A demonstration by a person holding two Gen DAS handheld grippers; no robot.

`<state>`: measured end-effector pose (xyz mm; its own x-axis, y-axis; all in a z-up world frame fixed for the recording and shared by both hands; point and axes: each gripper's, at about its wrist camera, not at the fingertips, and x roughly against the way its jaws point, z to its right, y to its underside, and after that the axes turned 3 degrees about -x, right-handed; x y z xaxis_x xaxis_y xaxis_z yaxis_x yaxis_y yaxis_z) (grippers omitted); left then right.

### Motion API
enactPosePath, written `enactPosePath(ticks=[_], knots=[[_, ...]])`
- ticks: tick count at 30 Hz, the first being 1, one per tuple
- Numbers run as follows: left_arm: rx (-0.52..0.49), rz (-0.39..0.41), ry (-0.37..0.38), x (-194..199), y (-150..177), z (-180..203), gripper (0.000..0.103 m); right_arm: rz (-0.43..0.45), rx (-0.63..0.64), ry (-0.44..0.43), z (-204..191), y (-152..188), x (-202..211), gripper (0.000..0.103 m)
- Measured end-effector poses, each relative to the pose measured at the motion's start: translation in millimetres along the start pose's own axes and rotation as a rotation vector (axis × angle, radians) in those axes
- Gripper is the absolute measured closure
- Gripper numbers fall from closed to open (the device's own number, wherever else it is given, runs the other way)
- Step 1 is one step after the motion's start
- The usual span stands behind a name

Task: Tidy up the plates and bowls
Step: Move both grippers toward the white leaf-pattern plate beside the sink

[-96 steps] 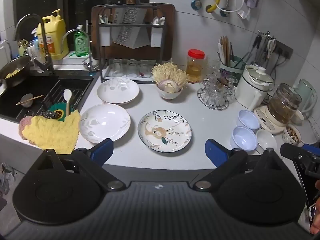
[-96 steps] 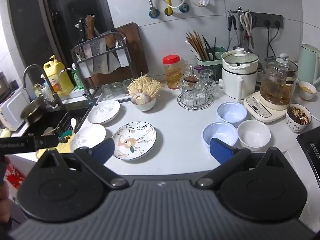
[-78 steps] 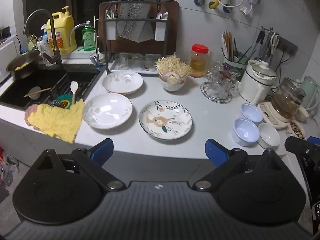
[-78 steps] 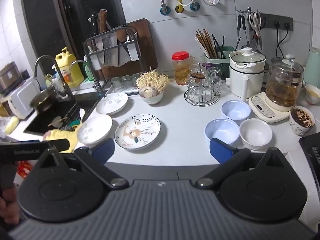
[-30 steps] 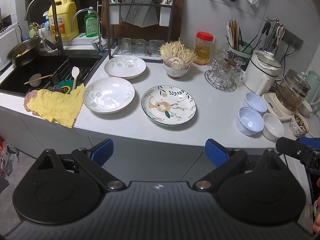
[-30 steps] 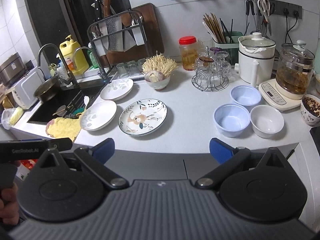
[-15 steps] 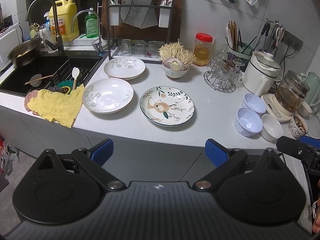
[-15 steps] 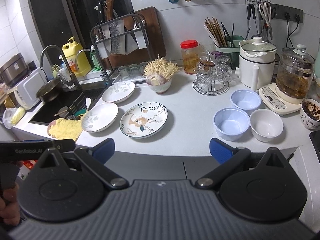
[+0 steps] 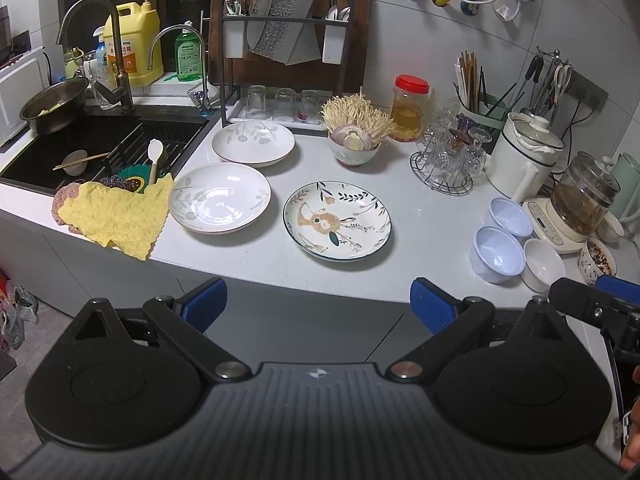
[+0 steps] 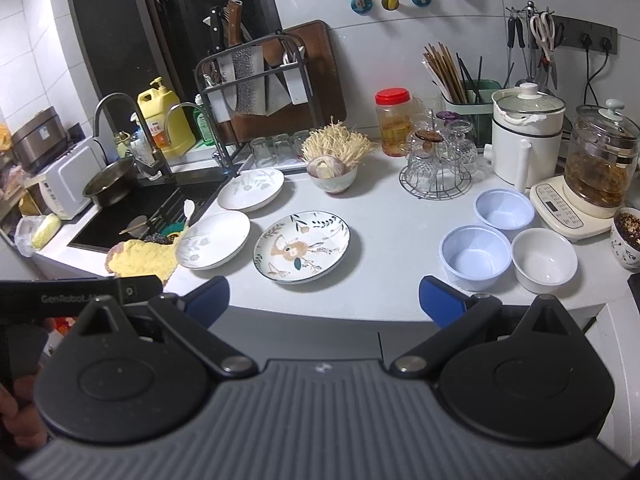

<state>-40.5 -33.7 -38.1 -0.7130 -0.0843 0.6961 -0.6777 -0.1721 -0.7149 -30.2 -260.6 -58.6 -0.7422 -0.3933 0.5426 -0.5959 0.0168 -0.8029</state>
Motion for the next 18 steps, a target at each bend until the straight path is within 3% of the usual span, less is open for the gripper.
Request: enactPosePath(ticks=[9, 18], knots=[[0.015, -0.006, 0.0, -16.9, -15.8, -21.8, 0.003, 0.008, -0.01, -0.006, -12.7, -9.4, -18.4, 0.0], [-0.017, -0.025, 0.024, -62.0, -51.0, -65.7, 0.003, 0.002, -0.07, 0.019, -38.5, -21.6, -65.0, 0.0]])
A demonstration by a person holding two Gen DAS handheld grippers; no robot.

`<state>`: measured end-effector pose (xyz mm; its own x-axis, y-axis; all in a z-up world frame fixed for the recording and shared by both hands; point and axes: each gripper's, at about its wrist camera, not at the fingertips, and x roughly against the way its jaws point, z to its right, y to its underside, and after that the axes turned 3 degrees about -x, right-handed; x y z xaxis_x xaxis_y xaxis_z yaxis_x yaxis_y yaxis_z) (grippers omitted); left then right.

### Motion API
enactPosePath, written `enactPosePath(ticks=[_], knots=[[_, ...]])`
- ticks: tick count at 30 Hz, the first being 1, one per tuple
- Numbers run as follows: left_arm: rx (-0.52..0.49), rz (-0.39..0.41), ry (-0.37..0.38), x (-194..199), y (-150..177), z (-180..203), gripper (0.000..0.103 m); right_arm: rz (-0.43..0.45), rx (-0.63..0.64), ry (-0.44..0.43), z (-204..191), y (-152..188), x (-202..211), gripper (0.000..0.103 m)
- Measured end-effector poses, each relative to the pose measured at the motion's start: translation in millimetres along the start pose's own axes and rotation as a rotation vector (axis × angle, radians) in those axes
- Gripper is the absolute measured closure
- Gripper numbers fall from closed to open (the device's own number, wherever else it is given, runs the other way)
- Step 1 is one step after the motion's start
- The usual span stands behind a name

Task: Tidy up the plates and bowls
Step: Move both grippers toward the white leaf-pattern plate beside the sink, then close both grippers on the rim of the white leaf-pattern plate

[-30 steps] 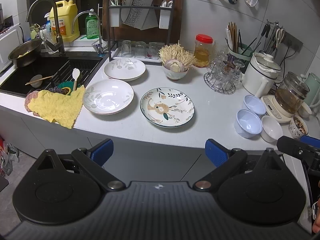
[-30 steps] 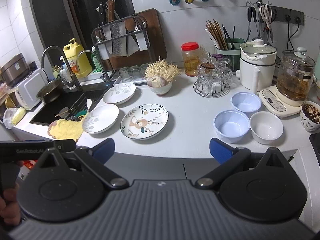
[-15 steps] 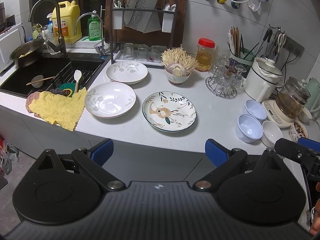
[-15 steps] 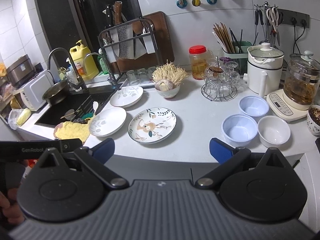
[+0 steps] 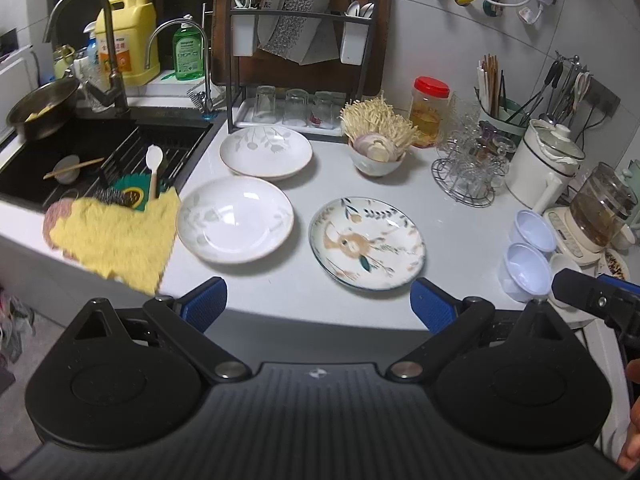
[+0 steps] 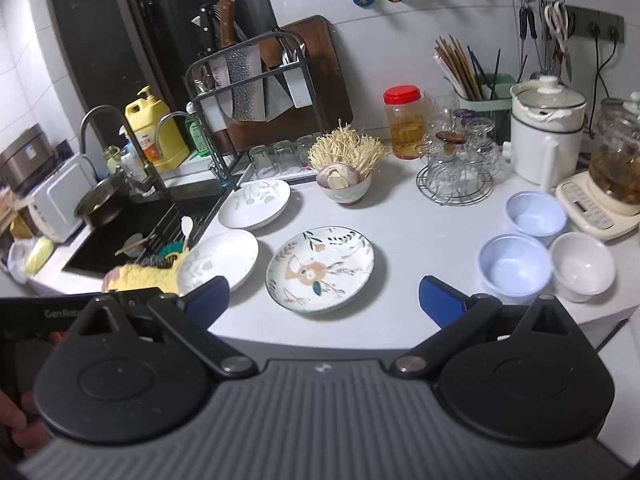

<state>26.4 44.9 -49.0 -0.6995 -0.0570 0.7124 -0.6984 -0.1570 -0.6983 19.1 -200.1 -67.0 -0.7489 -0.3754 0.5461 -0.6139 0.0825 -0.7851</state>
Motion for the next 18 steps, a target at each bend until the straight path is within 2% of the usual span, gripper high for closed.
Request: enactPosePath(ticks=[10, 11, 15, 18], knots=[[-0.023, -0.054, 0.057, -83.4, -60.5, -81.6, 0.003, -0.032, -0.049, 0.023, -56.7, -19.5, -83.4, 0.001], [-0.027, -0.067, 0.059, -94.0, -64.6, -89.7, 0.003, -0.043, -0.052, 0.021, -62.3, -20.5, -92.7, 0.004], [-0.03, -0.097, 0.081, -132.8, -75.3, -123.6, 0.003, -0.089, -0.063, 0.017, -84.0, -21.7, -130.2, 0.006], [-0.029, -0.132, 0.099, -161.8, -80.9, -149.2, 0.003, -0.138, -0.098, 0.031, -97.2, -18.8, -159.4, 0.016]])
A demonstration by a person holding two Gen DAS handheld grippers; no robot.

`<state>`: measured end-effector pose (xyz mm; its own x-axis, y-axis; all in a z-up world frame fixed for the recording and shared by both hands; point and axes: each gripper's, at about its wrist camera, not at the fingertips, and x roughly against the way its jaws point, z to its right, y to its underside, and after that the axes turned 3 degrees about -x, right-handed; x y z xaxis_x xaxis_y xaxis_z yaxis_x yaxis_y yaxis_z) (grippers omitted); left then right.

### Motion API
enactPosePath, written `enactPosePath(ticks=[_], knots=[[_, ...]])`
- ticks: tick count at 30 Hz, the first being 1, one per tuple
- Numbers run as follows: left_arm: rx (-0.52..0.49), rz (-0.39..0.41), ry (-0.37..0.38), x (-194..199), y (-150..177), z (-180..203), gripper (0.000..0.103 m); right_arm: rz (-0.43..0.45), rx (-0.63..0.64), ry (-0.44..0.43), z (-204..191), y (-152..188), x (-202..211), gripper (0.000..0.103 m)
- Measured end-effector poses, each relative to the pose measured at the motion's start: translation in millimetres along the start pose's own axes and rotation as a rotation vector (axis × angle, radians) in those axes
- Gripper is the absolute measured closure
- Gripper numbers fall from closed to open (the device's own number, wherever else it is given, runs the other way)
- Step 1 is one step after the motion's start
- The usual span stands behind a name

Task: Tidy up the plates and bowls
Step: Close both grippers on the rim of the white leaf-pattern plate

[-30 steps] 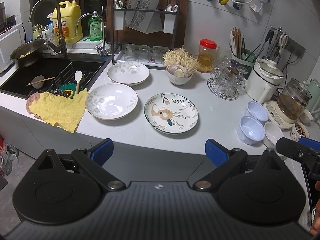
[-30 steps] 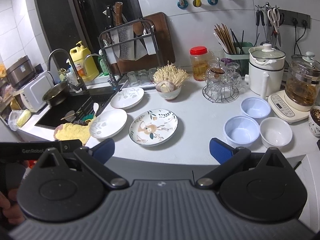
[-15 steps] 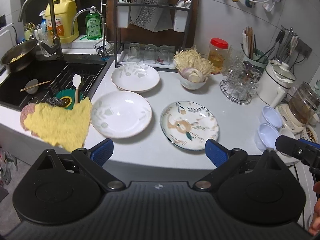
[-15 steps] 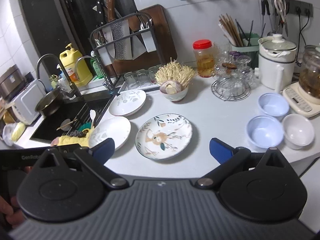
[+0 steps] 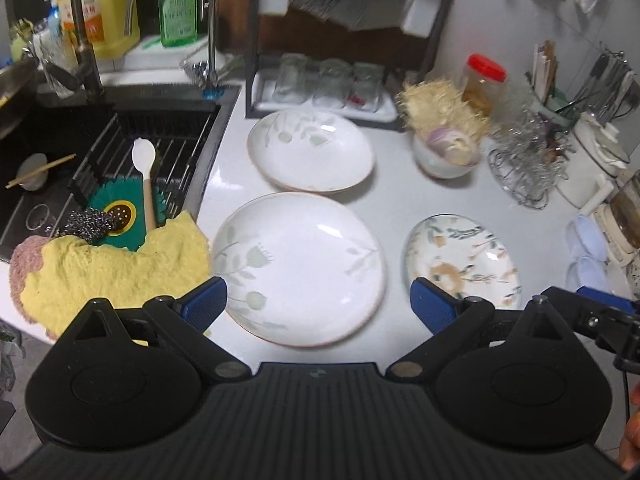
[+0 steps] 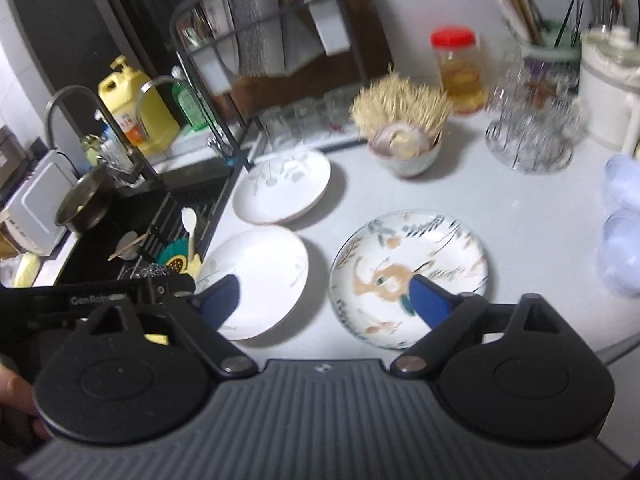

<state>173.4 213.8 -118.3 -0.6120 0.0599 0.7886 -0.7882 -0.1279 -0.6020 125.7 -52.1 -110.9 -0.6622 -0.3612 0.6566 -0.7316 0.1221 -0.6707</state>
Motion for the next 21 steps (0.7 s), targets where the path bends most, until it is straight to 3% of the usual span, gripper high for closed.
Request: enactPosePath(ticks=[4, 7, 15, 19, 21], knots=[[-0.028, -0.044, 0.035, -32.0, -6.2, -33.2, 0.003, -0.061, -0.042, -0.002, -17.7, 8.6, -35.4, 0.024], [-0.063, -0.07, 0.053, -55.1, -9.5, -53.3, 0.003, -0.08, -0.081, 0.0, -29.4, 15.1, -56.6, 0.024], [-0.053, -0.144, 0.107, -101.1, -14.7, -95.8, 0.004, -0.157, -0.152, 0.038, -46.5, 28.3, -107.2, 0.031], [-0.013, -0.169, 0.147, -118.9, -13.2, -107.6, 0.005, -0.185, -0.192, 0.065, -46.4, 33.2, -127.5, 0.044], [-0.005, -0.185, 0.171, -127.9, -14.1, -111.1, 0.013, -0.194, -0.208, 0.089, -45.3, 34.9, -133.7, 0.057]])
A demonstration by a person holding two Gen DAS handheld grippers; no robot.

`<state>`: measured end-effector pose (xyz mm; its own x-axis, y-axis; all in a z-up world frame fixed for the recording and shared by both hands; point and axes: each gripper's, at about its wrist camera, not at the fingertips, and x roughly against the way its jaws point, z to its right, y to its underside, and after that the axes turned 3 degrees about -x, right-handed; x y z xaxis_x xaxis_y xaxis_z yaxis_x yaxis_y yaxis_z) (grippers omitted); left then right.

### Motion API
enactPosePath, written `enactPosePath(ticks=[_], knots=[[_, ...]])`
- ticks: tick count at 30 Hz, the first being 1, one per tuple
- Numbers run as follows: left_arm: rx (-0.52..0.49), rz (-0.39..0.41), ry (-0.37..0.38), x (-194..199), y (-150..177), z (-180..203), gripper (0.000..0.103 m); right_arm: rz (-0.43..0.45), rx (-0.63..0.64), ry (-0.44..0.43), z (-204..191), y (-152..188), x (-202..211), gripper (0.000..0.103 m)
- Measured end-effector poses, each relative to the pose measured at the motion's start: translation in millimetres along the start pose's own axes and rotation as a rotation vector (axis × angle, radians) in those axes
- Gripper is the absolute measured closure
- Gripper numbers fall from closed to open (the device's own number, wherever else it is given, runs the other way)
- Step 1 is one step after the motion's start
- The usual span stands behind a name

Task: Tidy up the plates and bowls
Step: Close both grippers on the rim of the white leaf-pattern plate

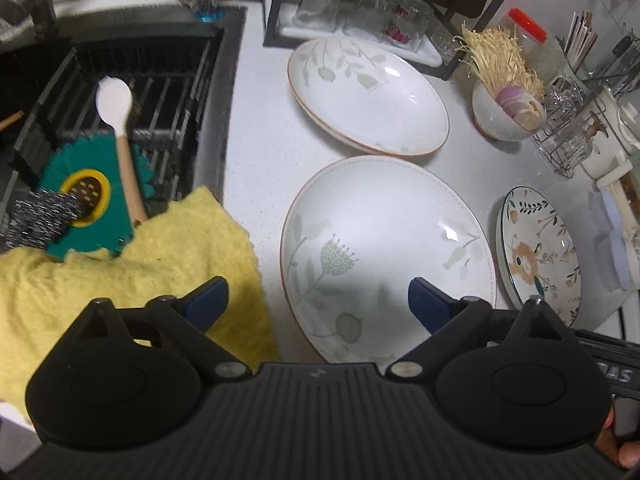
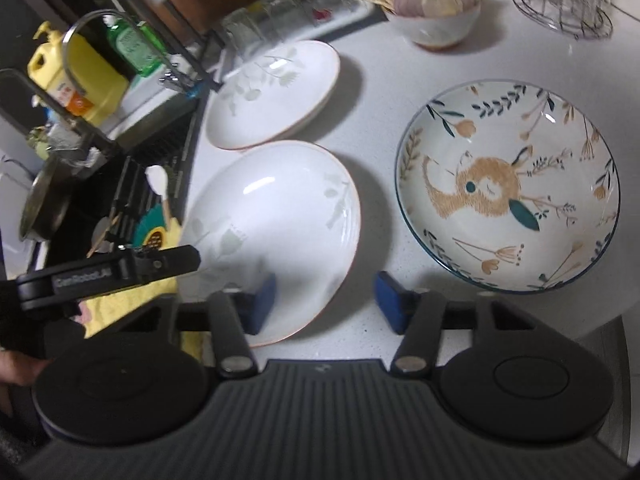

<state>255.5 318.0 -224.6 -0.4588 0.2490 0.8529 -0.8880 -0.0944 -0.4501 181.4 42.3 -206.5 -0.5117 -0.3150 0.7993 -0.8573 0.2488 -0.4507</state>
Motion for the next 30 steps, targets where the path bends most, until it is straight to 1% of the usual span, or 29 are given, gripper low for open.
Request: enactPosePath(ticks=[1, 2, 6, 7, 9, 12, 14, 16, 17, 18, 21, 25, 30], knots=[[-0.002, -0.004, -0.003, -3.5, -1.6, -1.5, 0.017, -0.009, -0.003, 0.014, -0.2, -1.1, -3.8, 0.065], [-0.003, -0.007, -0.008, -6.9, -3.4, -3.0, 0.023, -0.017, -0.005, 0.026, 0.3, -1.2, -7.2, 0.071], [0.015, -0.035, 0.01, -21.5, -11.6, -12.4, 0.042, -0.021, -0.04, 0.045, 5.2, -1.5, -17.2, 0.073], [0.011, -0.039, 0.013, -24.8, -14.0, -14.1, 0.044, -0.021, -0.052, 0.048, 5.6, -2.0, -19.2, 0.073], [-0.001, -0.046, 0.013, -30.5, -18.1, -16.5, 0.052, -0.017, -0.069, 0.049, 6.2, -2.9, -22.7, 0.073], [-0.02, -0.046, 0.023, -37.8, -24.2, -20.3, 0.061, -0.011, -0.067, 0.055, 4.2, -3.8, -28.1, 0.073], [-0.035, -0.046, 0.03, -41.6, -26.7, -21.4, 0.067, -0.01, -0.077, 0.053, 3.4, -4.5, -31.8, 0.08], [-0.043, -0.047, 0.045, -43.7, -28.1, -21.5, 0.069, -0.009, -0.077, 0.052, 2.4, -4.0, -34.4, 0.082], [-0.045, -0.05, 0.051, -44.7, -28.2, -20.9, 0.071, -0.008, -0.074, 0.052, 1.2, -4.1, -35.8, 0.085], [-0.046, -0.052, 0.059, -45.0, -28.2, -20.5, 0.073, -0.007, -0.076, 0.052, 0.0, -4.5, -36.6, 0.085], [-0.049, -0.054, 0.062, -44.1, -27.1, -19.7, 0.073, -0.002, -0.087, 0.056, -0.8, -6.0, -36.9, 0.085], [-0.041, -0.065, 0.098, -41.8, -28.2, -24.8, 0.073, -0.013, -0.076, 0.054, -1.3, -7.1, -34.5, 0.085], [-0.09, -0.053, 0.097, -31.4, -28.4, -19.0, 0.073, -0.009, -0.035, 0.07, -8.7, -8.0, -25.6, 0.085]])
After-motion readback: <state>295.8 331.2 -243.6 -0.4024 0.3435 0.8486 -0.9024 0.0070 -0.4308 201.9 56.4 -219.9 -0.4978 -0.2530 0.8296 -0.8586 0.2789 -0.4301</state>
